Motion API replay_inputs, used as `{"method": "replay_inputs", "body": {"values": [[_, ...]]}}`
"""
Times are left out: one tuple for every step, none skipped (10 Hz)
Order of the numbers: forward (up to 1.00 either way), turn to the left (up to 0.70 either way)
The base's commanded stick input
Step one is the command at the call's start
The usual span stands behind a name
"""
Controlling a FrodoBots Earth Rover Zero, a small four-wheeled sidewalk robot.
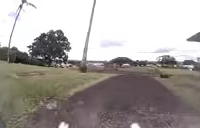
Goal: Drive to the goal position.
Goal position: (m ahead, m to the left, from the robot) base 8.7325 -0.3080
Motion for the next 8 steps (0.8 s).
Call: {"method": "replay_inputs", "body": {"values": [[0.85,-0.27],[0.85,-0.27],[0.85,-0.27],[0.85,-0.27],[0.85,-0.13],[0.85,0.0],[0.85,0.0],[0.85,0.0]]}}
